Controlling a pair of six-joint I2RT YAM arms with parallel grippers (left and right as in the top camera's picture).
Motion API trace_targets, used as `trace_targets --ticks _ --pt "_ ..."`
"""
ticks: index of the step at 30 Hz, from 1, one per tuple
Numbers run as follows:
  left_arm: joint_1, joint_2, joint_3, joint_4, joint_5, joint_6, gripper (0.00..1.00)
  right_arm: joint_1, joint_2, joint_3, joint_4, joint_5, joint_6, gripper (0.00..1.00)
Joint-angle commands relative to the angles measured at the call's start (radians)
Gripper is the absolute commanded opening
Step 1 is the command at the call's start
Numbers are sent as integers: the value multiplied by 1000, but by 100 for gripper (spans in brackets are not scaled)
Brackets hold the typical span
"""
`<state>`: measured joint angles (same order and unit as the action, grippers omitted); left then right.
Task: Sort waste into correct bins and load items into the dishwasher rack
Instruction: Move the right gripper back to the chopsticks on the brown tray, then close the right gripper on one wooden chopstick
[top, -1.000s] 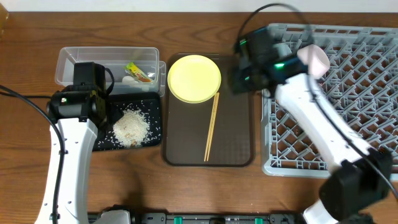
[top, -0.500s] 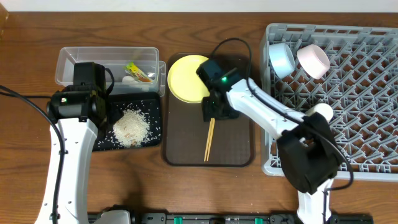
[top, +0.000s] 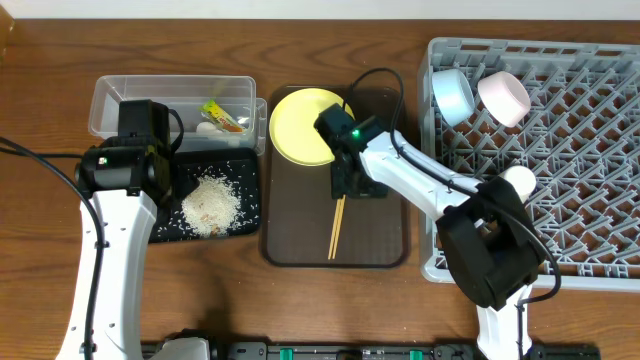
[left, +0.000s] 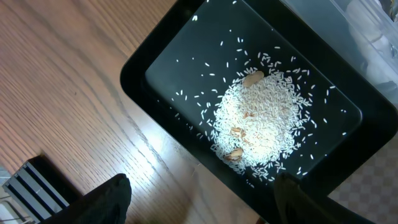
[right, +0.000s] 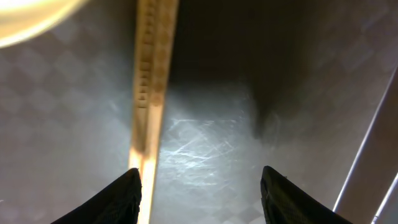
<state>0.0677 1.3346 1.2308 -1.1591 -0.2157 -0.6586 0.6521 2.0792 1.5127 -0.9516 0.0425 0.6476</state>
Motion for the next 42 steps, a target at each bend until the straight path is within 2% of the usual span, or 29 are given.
trace_targets --ticks 1,12,21,28,42 --pt "4 6 3 -3 -5 -13 77 13 5 -34 18 20 29 59" --pt "4 6 3 -3 -5 -13 77 18 -2 -54 35 12 28 60" --pt "4 6 3 -3 -5 -13 77 -1 -102 -54 50 14 -6 59" --pt "4 6 3 -3 -5 -13 77 17 -83 -68 59 21 -5 59" --pt "4 6 3 -3 -5 -13 77 26 -78 -192 214 21 -5 59"
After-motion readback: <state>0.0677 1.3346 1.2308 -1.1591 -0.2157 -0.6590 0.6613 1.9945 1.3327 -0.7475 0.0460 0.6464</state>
